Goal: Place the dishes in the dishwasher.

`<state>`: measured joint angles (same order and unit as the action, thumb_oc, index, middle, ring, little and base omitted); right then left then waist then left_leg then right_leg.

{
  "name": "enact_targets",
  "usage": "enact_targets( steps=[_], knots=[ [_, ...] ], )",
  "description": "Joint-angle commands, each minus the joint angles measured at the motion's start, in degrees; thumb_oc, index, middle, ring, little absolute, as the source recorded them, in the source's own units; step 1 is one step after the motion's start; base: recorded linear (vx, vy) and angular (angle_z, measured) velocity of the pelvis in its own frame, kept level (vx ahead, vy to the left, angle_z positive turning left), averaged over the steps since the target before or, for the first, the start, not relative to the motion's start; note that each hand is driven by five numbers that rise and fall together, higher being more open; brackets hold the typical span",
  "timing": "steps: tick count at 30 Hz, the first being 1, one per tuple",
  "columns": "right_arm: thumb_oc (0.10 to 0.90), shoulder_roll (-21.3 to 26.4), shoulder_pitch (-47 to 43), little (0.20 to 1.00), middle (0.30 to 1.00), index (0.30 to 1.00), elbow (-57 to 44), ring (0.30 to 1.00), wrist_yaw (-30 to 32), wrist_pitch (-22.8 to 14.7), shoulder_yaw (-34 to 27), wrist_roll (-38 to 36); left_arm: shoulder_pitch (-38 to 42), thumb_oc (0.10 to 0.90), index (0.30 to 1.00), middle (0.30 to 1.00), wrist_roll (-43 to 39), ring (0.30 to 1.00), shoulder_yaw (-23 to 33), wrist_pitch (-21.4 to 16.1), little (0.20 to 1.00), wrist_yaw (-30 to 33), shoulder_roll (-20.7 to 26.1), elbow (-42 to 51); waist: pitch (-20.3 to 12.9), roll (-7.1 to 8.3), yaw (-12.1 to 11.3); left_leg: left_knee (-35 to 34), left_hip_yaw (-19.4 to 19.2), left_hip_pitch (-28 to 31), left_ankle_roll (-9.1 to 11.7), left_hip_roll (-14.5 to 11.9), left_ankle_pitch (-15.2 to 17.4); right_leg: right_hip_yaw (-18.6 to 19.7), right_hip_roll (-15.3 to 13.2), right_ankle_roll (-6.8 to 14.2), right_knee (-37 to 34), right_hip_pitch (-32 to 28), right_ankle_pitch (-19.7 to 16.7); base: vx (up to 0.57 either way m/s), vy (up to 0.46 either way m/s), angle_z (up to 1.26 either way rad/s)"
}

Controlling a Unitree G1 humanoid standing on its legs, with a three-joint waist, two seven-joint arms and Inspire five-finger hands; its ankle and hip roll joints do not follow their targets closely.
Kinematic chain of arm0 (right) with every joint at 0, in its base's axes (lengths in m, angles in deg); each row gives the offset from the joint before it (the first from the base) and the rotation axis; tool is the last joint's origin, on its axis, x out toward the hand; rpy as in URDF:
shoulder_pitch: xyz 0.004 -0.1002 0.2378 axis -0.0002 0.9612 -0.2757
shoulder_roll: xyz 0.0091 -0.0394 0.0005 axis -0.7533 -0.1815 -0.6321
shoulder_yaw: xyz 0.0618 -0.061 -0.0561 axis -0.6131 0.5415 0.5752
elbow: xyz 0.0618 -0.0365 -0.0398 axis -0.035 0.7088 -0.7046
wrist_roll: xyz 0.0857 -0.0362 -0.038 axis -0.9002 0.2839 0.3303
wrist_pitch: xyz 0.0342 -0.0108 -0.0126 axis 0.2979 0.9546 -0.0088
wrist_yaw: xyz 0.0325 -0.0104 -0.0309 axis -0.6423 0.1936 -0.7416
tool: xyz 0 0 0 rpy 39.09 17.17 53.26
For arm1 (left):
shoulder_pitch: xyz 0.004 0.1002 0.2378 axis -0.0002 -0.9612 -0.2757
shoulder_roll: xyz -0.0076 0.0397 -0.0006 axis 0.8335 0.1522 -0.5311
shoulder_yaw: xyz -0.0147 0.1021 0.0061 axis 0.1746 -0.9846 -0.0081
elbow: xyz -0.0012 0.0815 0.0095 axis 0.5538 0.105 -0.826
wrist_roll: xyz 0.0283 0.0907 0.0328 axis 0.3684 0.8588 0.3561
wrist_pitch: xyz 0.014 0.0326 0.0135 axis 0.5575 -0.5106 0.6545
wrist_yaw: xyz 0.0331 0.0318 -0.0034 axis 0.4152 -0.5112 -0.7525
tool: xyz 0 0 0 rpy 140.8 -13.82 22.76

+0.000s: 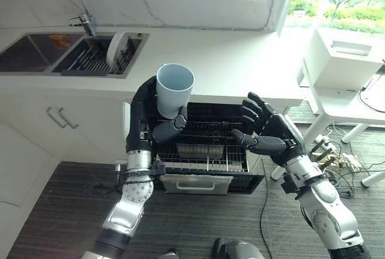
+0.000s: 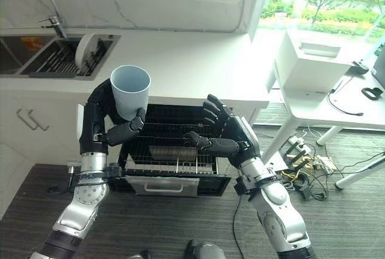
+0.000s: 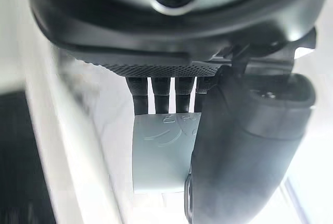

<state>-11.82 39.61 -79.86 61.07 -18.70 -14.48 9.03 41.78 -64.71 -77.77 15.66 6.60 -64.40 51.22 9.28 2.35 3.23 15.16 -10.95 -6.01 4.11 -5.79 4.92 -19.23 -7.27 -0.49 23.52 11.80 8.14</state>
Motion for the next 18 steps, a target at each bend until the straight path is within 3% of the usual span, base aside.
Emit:
enact_targets(
  steps=[1,6,11,18],
  knots=[
    [0.800,-0.84,-6.26,0.900,0.900,0.900,-5.67,0.900,0.85,-5.06,-2.16,-4.54,5.50,0.400,0.300,0.300,10.00,0.300,0.30,-5.34,0.300,6.45,3.35,4.36,-4.02,1.03,-0.46,2.03,0.43,1.32,-0.27,-2.74,8.88,5.73,-5.64,10.76,-6.33,-5.02,-0.86,0.00,0.000,0.00],
    [0.800,-0.83,-7.58,0.900,0.900,0.900,-5.64,0.900,1.10,-5.84,-1.02,-5.50,6.11,0.400,0.300,0.300,16.01,0.300,-2.17,-4.87,0.300,9.29,3.81,3.37,-4.52,1.35,-0.86,2.03,0.28,1.71,-0.43,-2.85,9.41,6.04,-5.33,10.62,-6.33,-5.36,-0.49,0.01,-0.007,0.01],
    [0.800,-0.76,-9.13,0.900,0.900,0.900,-6.58,0.900,1.34,-4.23,-0.15,-6.99,6.57,0.400,0.300,0.300,20.94,0.300,-4.19,-4.80,0.300,11.51,4.52,2.27,-5.14,1.30,-0.91,2.03,0.05,2.09,-0.41,-2.86,9.70,6.61,-4.85,10.33,-6.33,-5.65,-0.06,0.02,-0.012,-0.10],
    [0.800,-1.92,-11.13,0.900,0.900,0.900,-7.11,0.900,0.98,-2.64,1.79,-9.22,6.69,0.400,0.300,0.300,19.95,0.300,-7.64,-4.88,0.300,11.03,4.03,0.60,-5.57,1.22,-0.95,2.03,-0.06,2.40,-0.23,-3.16,9.71,7.18,-4.23,10.08,-6.33,-5.90,0.32,0.00,-0.002,-0.01]
  ],
)
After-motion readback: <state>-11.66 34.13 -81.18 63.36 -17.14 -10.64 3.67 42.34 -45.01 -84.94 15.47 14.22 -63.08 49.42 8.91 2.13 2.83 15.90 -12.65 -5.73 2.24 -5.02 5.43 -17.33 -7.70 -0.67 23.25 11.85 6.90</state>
